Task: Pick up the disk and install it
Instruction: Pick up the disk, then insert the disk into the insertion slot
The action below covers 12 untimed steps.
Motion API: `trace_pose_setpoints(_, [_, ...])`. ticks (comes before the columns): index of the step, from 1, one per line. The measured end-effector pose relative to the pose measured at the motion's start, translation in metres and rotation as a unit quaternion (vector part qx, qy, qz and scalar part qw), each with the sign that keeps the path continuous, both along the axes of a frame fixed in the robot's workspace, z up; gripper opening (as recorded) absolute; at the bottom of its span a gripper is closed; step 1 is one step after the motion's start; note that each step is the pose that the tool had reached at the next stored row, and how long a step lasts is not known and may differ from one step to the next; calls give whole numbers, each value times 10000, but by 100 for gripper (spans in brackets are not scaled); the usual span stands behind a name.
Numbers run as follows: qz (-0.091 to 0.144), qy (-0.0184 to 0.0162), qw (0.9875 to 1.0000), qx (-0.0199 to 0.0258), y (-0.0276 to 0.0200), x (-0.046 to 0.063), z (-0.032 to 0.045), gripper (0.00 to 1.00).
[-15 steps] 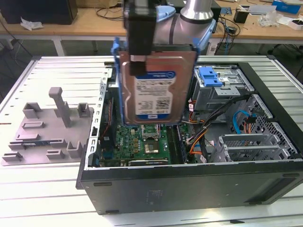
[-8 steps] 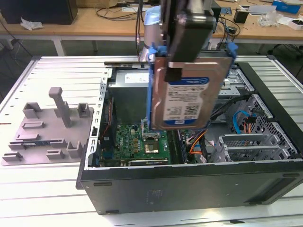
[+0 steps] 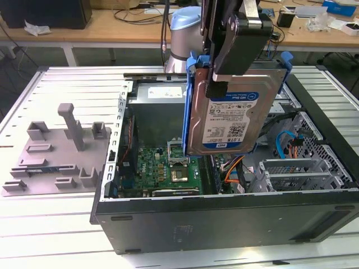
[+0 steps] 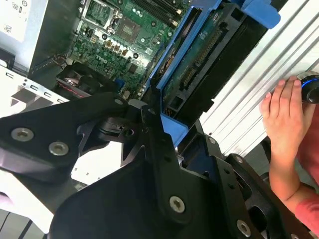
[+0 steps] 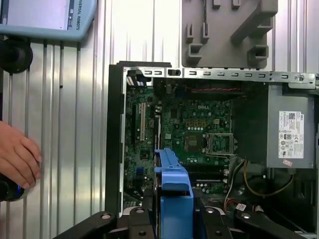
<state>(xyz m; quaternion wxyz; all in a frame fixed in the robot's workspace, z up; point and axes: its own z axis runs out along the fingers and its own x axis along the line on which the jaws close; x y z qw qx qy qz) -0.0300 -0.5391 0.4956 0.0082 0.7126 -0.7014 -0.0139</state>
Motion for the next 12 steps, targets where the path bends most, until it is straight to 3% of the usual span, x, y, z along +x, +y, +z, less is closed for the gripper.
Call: trace_pose_setpoints(12, [0,0,10000,0,0,22,0,37])
